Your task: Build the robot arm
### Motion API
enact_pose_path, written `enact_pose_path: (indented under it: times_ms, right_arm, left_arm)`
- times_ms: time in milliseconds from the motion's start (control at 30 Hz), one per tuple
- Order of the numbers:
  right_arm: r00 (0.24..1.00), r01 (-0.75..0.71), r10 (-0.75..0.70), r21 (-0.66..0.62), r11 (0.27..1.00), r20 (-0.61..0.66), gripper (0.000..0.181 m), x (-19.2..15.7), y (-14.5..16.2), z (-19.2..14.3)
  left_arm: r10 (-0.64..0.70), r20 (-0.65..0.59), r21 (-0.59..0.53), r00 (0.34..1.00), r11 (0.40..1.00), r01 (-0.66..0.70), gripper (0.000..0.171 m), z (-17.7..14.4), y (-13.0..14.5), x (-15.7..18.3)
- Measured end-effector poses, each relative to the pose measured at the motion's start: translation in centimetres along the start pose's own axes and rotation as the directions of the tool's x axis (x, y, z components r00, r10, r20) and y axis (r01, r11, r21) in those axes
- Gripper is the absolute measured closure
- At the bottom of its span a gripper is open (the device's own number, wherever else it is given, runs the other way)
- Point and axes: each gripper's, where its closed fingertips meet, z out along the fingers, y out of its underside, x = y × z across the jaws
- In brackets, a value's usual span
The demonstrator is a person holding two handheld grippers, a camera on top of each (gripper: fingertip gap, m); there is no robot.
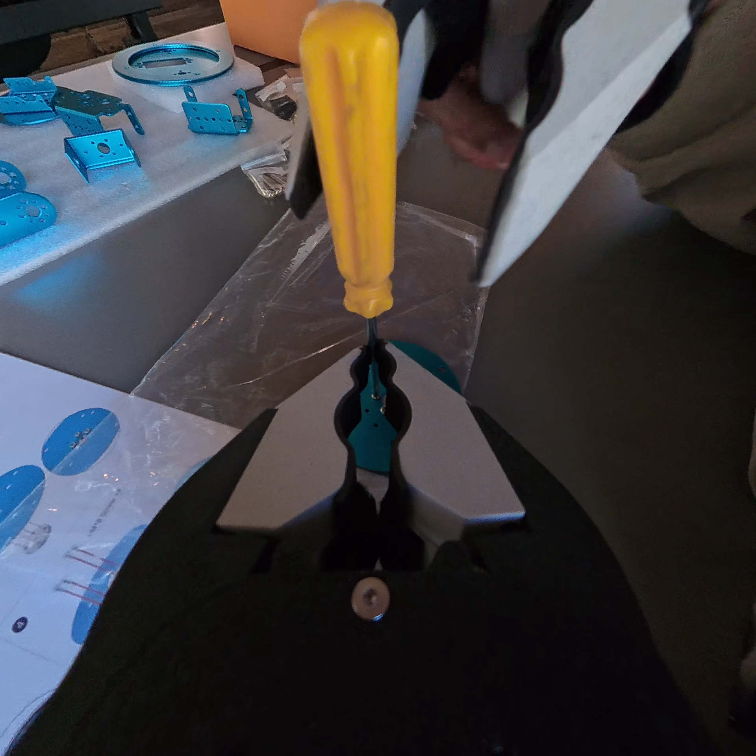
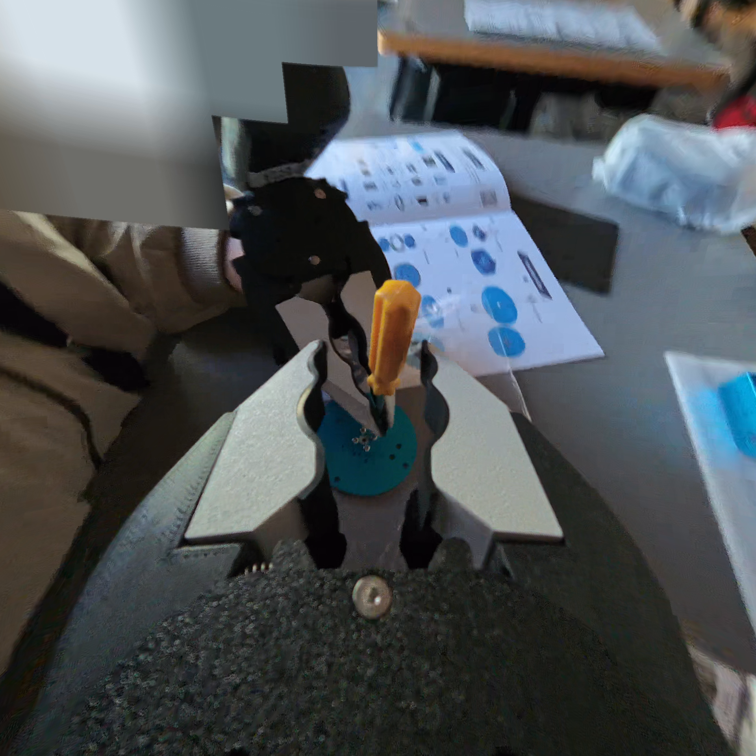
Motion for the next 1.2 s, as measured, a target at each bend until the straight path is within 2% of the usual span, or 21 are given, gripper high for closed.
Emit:
enact_pose_path:
  times_ms: [33, 133, 200, 333, 400, 500, 533, 600, 733, 867, 967, 1033, 1200]
  right_arm:
    - [0.997, 0.014, -0.019, 0.061, 0.998, 0.077, 0.129, -0.3, 0.0, -0.3]
    - [0.962, -0.012, -0.029, 0.147, 0.989, 0.270, 0.128, -0.3, 0.3, -0.8]
    - [0.926, 0.021, -0.098, 0.209, 0.978, 0.365, 0.137, -0.1, 0.0, -0.8]
    - [0.802, -0.049, -0.123, 0.269, 0.962, 0.585, 0.143, -1.1, -2.1, -0.9]
    - [0.781, 0.017, -0.149, 0.218, 0.976, 0.607, 0.164, -1.3, -1.6, -0.2]
    - [0.792, 0.043, -0.150, 0.191, 0.981, 0.592, 0.165, -1.2, -1.7, 0.3]
    - [0.794, 0.045, -0.151, 0.191, 0.981, 0.589, 0.164, -1.3, -1.7, 0.2]
    - [0.797, 0.039, -0.155, 0.206, 0.978, 0.584, 0.165, -1.5, -1.6, 0.0]
    - [0.811, 0.018, -0.138, 0.212, 0.977, 0.568, 0.165, -1.1, -1.5, -0.4]
    - [0.848, 0.044, -0.149, 0.212, 0.976, 0.509, 0.165, -0.9, -1.4, -0.7]
    - [0.900, 0.041, -0.119, 0.189, 0.981, 0.419, 0.165, -0.7, -1.2, -0.7]
    - [0.947, 0.014, -0.065, 0.160, 0.987, 0.316, 0.164, 0.1, -1.1, -0.4]
    - [0.993, 0.019, -0.035, 0.136, 0.991, 0.113, 0.164, 0.3, -0.9, -0.7]
  left_arm:
    - [0.006, -0.002, 0.000, 1.000, 1.000, -0.006, 0.167, 0.0, 0.0, 0.0]
    - [0.015, -0.007, 0.000, 1.000, 1.000, -0.015, 0.167, 0.0, 0.0, 0.2]
    - [0.022, -0.008, 0.000, 1.000, 1.000, -0.022, 0.167, 0.0, 0.0, 0.2]
    - [0.027, -0.007, -0.003, 1.000, 1.000, -0.027, 0.167, 0.0, 0.0, 0.2]
    - [0.026, -0.006, -0.007, 1.000, 1.000, -0.026, 0.167, 0.0, 0.0, 0.3]
    - [0.058, -0.006, -0.016, 0.998, 0.998, -0.058, 0.167, -0.2, 0.3, 0.3]
    - [0.107, -0.017, -0.058, 0.994, 0.992, -0.108, 0.163, -0.3, 1.1, 0.4]
    - [0.205, -0.007, -0.164, 0.979, 0.965, -0.203, 0.138, -0.5, 3.1, -0.3]
    - [0.202, -0.086, -0.172, 0.976, 0.961, -0.214, 0.135, -0.4, 3.5, 0.6]
    - [0.189, -0.105, -0.174, 0.976, 0.963, -0.205, 0.146, -0.1, 3.6, 1.3]
    - [0.170, -0.101, -0.180, 0.980, 0.966, -0.186, 0.149, 0.1, 3.6, 1.6]
    - [0.158, -0.094, -0.181, 0.983, 0.968, -0.173, 0.149, 0.1, 3.6, 1.6]
    - [0.151, -0.091, -0.183, 0.984, 0.969, -0.165, 0.149, 0.1, 3.7, 1.5]
